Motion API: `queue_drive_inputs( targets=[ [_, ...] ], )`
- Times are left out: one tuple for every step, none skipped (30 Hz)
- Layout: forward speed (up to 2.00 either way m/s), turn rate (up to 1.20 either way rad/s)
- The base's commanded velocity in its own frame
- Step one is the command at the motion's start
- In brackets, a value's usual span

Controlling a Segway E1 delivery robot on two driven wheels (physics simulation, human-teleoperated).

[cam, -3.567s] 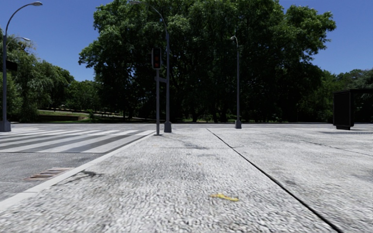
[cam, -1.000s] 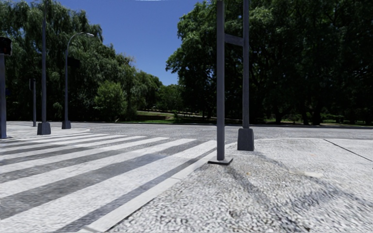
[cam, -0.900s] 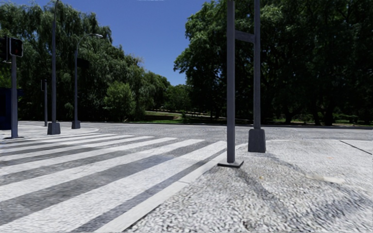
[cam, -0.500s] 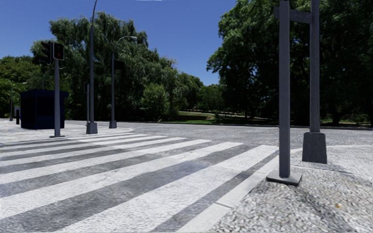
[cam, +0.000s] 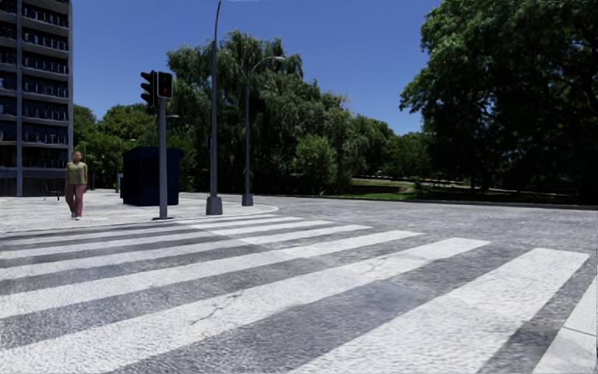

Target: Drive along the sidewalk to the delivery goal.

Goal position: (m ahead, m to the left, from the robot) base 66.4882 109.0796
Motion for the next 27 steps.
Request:
queue_drive_inputs(
  targets=[
    [1.39,0.41],
    [1.39,0.25],
    [1.39,0.16],
    [1.39,0.00],
    [1.39,0.00],
    [1.39,0.00],
    [1.39,0.00],
    [1.39,0.00],
    [1.39,0.00],
    [1.39,0.00],
    [1.39,0.00],
    [1.39,0.00],
    [1.39,0.00],
    [1.39,0.00],
    [1.39,0.00],
    [1.39,0.00],
    [1.39,0.00],
    [1.39,0.00],
    [1.39,0.00],
    [1.39,0.00],
    [1.39,0.00],
    [1.39,0.00],
    [1.39,0.00],
    [1.39,0.03],
    [1.39,0.12],
    [1.39,0.12],
    [1.39,0.21]
  ],
)
